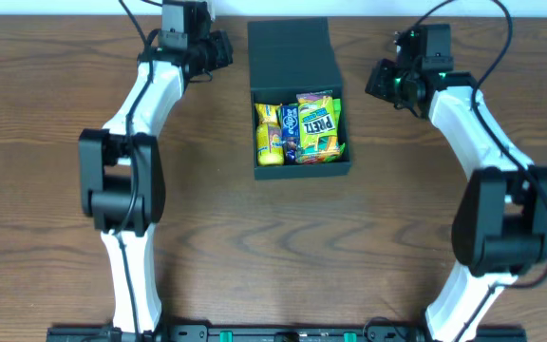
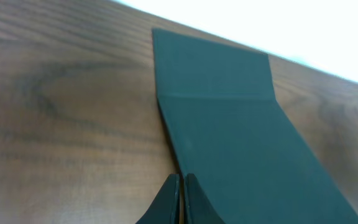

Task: Pack container
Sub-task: 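Raise the left gripper out of the box and move both arms to the lid, then place both grippers on the upright lid's top edge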

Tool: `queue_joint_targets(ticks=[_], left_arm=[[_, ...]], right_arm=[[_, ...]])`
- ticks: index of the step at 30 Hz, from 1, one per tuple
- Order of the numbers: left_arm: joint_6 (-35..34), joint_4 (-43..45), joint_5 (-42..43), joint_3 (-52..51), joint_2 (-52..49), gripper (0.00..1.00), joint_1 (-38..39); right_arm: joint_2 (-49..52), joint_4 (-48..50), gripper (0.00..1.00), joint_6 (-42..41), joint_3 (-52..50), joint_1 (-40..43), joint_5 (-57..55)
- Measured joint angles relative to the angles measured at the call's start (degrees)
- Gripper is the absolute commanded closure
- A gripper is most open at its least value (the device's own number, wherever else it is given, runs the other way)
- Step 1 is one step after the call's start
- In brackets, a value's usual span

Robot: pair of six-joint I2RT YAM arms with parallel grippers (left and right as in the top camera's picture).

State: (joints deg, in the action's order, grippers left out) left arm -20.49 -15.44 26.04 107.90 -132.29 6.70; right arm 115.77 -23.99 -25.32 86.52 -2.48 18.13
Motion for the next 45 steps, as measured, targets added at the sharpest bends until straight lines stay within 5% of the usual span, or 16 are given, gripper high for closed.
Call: queue_joint_targets(ticks=[6,13,45], left_arm=[[-4.9,-4.3,5.5,10.4,-9.8,0.95,-2.2],[-9.2,-5.2,11.0,11.2,-13.6,0.94,-2.7],[-10.4,-5.1,22.0,13.3,-13.8,0.94,-0.8]], right_arm=[[11.3,2.4,0.98,-3.5,6.3,2.2,8.0],[19.8,2.1,0.98,-6.0,15.9,2.2,13.7],[26.4,23.6,0.98,-14.6,18.8,0.4,30.4]])
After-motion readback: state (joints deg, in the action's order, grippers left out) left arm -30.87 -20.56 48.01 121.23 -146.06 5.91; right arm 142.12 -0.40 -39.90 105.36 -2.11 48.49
